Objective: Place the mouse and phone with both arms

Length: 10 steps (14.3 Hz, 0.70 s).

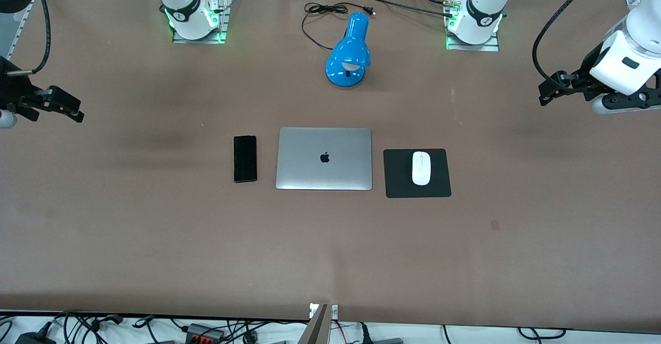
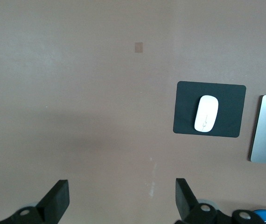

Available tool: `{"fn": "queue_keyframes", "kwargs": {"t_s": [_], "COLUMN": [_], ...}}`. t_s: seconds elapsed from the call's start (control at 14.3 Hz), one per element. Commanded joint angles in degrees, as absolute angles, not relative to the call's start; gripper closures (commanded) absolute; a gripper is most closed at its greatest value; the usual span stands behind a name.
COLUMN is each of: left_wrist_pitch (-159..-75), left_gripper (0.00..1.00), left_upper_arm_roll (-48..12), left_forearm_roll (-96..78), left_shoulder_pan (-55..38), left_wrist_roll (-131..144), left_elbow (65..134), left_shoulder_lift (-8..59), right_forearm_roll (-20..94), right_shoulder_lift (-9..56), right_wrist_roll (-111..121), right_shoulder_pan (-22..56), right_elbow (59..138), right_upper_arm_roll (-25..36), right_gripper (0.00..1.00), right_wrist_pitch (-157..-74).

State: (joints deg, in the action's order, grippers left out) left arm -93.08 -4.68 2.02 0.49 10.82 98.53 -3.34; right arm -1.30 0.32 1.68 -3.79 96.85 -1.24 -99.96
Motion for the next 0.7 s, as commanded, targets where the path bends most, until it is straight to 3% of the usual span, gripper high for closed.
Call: {"fn": "queue_keyframes", "kwargs": {"t_s": [0.0, 0.63], "left_wrist_pitch": [-91.8, -91.8], "left_gripper": [0.00, 0.00], "left_upper_arm_roll": [-4.3, -4.2], "left_forearm_roll": [0.8, 0.7], "left_shoulder_pan": [0.7, 0.7], "left_wrist_roll": [9.4, 9.4], "left_elbow": [96.9, 96.9], "left_shoulder_lift": [-2.6, -2.6], "right_forearm_roll": [-0.7, -0.8], "right_shoulder_lift": [-3.3, -3.4], "right_wrist_roll": [2.4, 2.6], "right_shoulder_pan": [-3.8, -3.8], "right_elbow": [101.2, 101.2], "right_upper_arm_roll": [-1.2, -1.5], "right_gripper": [0.00, 0.00], "right_wrist_pitch": [-100.6, -99.9]}}
